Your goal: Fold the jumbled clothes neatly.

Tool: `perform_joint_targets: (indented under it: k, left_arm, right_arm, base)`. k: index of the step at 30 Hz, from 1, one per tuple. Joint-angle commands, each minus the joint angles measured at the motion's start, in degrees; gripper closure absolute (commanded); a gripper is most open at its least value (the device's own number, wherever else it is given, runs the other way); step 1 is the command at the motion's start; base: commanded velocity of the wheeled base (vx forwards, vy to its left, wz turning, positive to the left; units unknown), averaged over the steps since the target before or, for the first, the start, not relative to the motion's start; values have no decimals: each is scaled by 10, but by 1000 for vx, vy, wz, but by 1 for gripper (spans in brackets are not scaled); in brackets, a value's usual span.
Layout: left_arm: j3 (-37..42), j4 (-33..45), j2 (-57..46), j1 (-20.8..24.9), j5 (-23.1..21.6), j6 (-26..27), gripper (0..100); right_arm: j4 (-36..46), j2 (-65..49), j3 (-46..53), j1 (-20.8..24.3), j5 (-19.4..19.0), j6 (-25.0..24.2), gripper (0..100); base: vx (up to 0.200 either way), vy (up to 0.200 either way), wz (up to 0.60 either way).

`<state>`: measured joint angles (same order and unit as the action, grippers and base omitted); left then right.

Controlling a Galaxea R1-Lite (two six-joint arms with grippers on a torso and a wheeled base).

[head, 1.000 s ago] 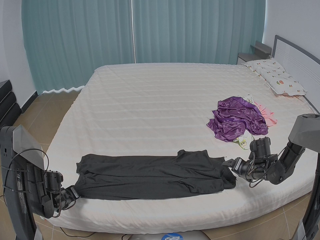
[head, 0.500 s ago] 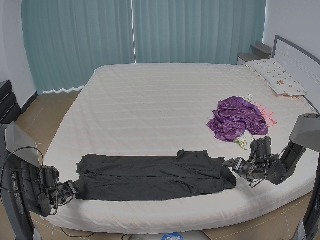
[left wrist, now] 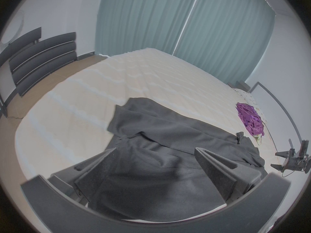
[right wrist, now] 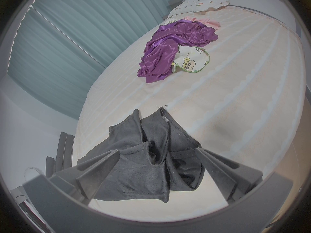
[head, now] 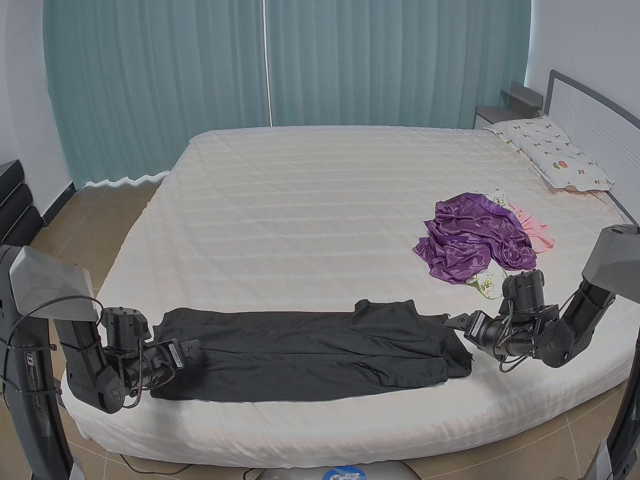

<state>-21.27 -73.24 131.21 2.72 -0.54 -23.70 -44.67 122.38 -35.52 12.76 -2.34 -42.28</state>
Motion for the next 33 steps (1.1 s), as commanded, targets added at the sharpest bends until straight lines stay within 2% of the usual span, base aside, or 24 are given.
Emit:
perform_joint_targets:
  k: [1,8,12,13,33]
  left_arm:
    - [-40,20,16,11,1,3,0]
    - [-45,19,43,7,15,30,0]
    - [-36,18,44,6,44,32,0]
    - [-37,17,45,5,50,35,100]
    - [-31,18,46,-25,58,43,100]
  right_arm:
    - [-1,-2,0,0,0,0,0]
    - [-2,-1,-1,-1,-4,0,0]
    - [-2,0,-1,-1,-4,0,0]
    - [-2,0,-1,-1,-4,0,0]
    - [-2,-5,2,-2,-5,-6,0]
  base:
    - [0,0,0]
    - [0,0,0]
    - [0,0,0]
    - [0,0,0]
    - [0,0,0]
